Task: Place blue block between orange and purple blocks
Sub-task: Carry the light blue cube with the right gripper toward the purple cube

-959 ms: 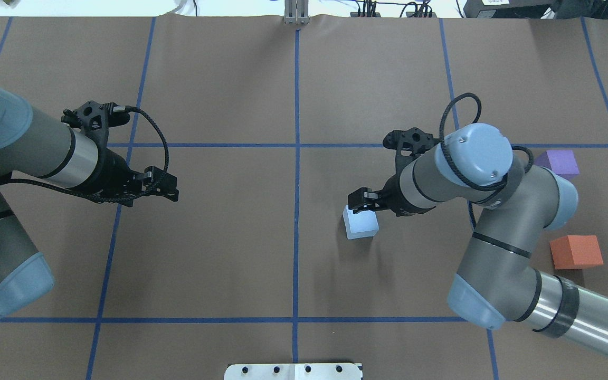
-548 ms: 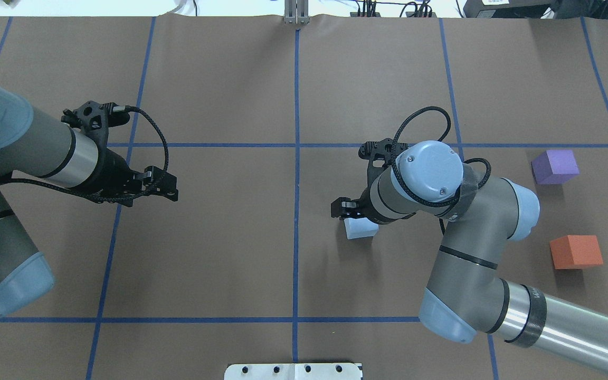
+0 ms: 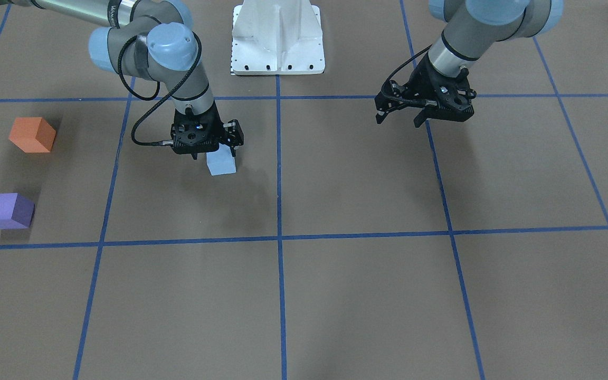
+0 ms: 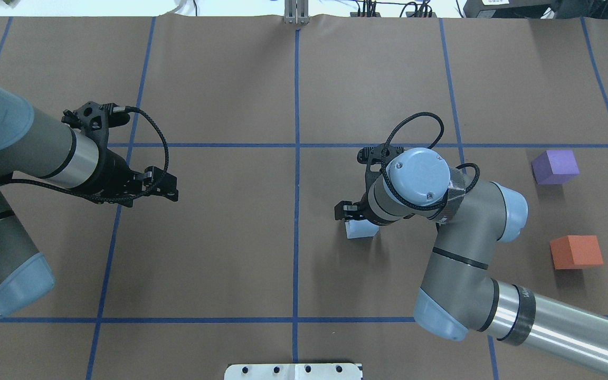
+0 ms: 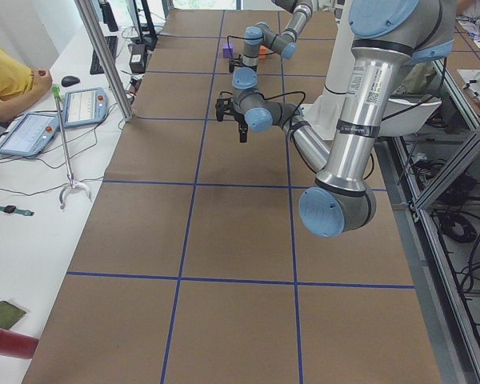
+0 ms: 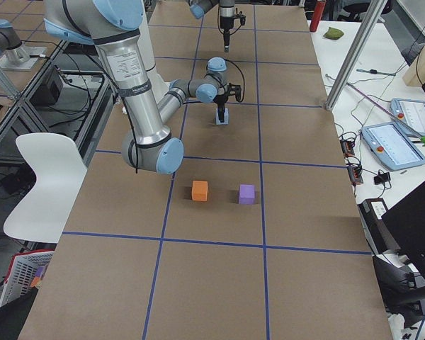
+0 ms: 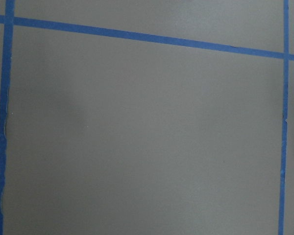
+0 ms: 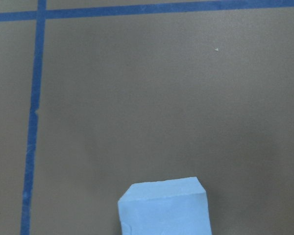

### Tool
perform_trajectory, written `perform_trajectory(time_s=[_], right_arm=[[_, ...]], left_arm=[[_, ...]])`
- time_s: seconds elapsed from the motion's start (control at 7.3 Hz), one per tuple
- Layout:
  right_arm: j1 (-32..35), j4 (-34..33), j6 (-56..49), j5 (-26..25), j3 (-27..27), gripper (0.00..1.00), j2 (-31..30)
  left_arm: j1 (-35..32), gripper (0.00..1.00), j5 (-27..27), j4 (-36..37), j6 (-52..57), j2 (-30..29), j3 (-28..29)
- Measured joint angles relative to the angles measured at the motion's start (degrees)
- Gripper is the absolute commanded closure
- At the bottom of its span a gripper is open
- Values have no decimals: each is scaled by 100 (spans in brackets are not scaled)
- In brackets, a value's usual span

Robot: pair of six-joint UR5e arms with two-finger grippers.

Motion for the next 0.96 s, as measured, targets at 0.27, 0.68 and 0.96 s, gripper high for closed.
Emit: perform_trajectory(time_s=[0.27,0.68,0.96], right_arm=[[-64,185,-36,14,-177,100,11],[236,256,-34,508,-10,100,-88],[1082,133,-85,1457,719,100,-765]], left_arm=[[5,0,14,-2,-1,1,24],[20,0,28,-9,6,9,60],[18,0,24,-9,6,10,59]])
